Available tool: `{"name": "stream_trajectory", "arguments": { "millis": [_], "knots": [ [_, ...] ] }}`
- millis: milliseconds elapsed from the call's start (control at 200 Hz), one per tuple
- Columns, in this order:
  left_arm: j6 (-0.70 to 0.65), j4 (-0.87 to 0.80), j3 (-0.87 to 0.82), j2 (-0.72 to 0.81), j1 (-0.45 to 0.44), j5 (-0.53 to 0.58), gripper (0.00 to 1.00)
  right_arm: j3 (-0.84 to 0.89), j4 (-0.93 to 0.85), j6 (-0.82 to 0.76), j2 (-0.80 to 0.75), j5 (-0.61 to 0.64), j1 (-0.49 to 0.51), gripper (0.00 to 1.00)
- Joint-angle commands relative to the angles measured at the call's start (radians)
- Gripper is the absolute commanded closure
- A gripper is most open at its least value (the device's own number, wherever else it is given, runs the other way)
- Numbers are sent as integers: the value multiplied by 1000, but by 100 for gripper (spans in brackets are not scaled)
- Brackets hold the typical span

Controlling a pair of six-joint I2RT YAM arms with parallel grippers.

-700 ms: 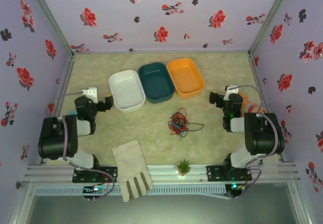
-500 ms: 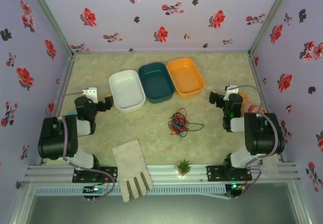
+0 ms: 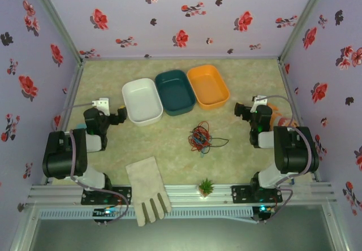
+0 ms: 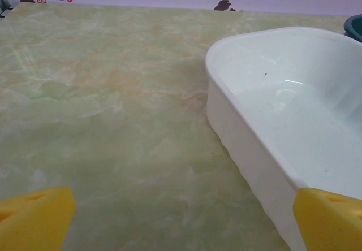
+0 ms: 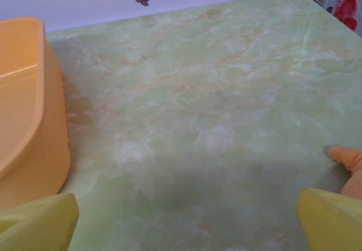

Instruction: Untangle the cables

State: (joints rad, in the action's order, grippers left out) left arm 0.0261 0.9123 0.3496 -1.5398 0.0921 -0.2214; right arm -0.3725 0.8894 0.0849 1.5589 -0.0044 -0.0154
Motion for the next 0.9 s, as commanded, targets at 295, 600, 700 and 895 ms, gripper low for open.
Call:
{"name": "stream_trajectory", "arguments": {
  "millis": [295, 600, 700, 895],
  "knots": [
    [-18, 29, 15, -4, 3, -6, 0, -14, 8, -14, 3, -2, -6, 1],
    [-17, 27, 15, -4, 4, -5, 0, -14, 8, -13, 3, -2, -6, 1],
    [-17, 29, 14, -2, 3, -5, 0, -14, 9, -13, 4, -2, -6, 1],
    [-6, 35, 7, 14, 3, 14, 0, -16, 0, -3, -4, 30, -6, 1]
  ]
}}
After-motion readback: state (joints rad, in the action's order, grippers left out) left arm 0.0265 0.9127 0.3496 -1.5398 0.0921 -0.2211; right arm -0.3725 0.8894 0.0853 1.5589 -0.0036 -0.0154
